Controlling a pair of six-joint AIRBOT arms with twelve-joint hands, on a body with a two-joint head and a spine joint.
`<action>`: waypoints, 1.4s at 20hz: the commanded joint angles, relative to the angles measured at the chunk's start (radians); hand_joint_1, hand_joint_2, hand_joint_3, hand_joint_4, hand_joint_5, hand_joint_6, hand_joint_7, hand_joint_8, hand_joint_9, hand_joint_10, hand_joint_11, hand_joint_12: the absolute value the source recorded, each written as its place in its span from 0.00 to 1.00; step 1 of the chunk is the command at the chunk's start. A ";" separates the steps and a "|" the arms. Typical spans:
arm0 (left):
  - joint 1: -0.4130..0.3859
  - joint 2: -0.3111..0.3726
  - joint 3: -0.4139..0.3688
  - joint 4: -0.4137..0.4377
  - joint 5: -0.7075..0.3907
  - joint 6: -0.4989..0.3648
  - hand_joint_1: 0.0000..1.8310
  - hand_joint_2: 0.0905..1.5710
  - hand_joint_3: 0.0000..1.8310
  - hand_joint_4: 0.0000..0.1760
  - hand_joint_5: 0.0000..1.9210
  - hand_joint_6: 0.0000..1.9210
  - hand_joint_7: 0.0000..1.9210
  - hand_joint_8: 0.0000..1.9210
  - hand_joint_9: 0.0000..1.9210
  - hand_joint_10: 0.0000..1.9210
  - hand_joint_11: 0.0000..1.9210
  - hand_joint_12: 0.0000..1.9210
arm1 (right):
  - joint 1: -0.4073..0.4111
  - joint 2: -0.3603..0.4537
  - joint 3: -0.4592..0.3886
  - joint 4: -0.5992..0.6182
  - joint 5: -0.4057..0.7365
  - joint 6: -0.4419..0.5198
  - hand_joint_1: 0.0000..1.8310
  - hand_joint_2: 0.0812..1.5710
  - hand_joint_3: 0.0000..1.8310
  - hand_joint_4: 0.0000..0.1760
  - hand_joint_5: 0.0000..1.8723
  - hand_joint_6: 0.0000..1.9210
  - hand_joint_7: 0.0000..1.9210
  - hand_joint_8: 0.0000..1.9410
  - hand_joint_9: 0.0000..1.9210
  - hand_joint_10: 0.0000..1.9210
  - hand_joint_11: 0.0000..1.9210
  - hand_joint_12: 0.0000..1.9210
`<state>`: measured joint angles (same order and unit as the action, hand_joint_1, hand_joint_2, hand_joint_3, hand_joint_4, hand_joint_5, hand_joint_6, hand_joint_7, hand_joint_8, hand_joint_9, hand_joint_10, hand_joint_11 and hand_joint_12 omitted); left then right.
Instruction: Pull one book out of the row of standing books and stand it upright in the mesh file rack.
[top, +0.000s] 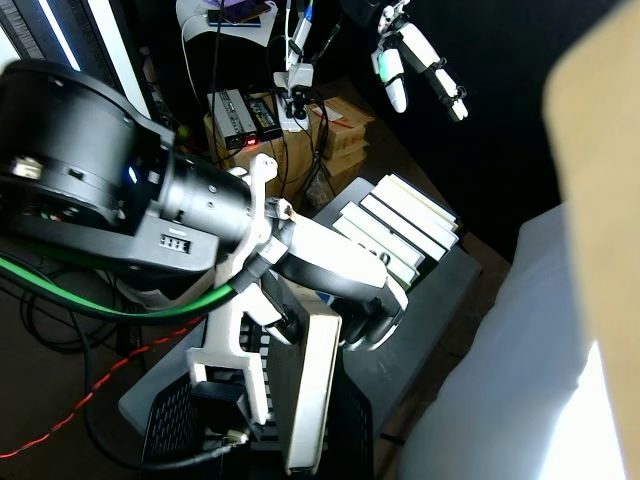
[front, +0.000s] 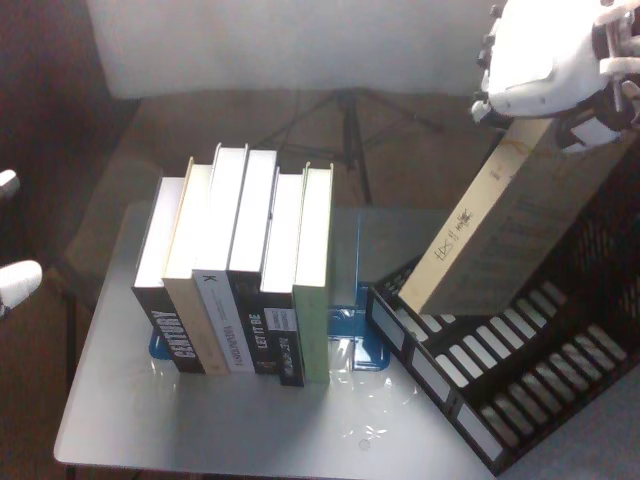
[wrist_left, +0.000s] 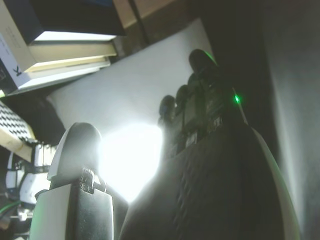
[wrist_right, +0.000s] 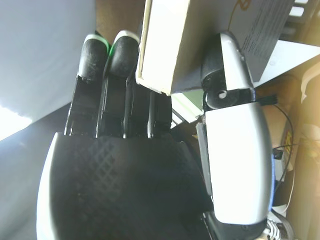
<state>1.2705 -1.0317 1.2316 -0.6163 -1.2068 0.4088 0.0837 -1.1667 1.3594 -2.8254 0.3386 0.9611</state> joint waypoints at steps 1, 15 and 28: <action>-0.003 -0.001 0.008 -0.010 -0.124 -0.009 0.29 0.84 0.00 0.06 0.05 0.00 0.01 0.00 0.01 0.00 0.00 0.31 | 0.005 0.010 0.009 -0.031 -0.092 -0.006 0.65 0.77 0.00 0.00 0.38 0.65 0.44 0.74 0.38 0.84 0.39 1.00; -0.002 -0.007 0.015 -0.008 -0.124 -0.013 0.31 0.83 0.00 0.02 0.06 0.00 0.02 0.00 0.02 0.00 0.00 0.38 | -0.024 -0.010 0.078 -0.078 -0.097 0.022 0.68 0.70 0.00 0.00 0.50 0.49 0.54 0.57 0.46 0.68 0.32 0.95; -0.002 -0.015 0.020 -0.004 -0.120 -0.018 0.31 0.83 0.00 0.00 0.06 0.00 0.02 0.00 0.03 0.00 0.00 0.40 | -0.030 -0.017 0.090 -0.078 -0.113 0.041 0.65 0.75 0.00 0.00 0.42 0.62 0.47 0.68 0.38 0.73 0.26 0.98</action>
<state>1.2705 -1.0454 1.2442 -0.6094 -1.2049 0.3981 0.0505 -1.1992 1.4483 -2.8765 0.3206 1.0088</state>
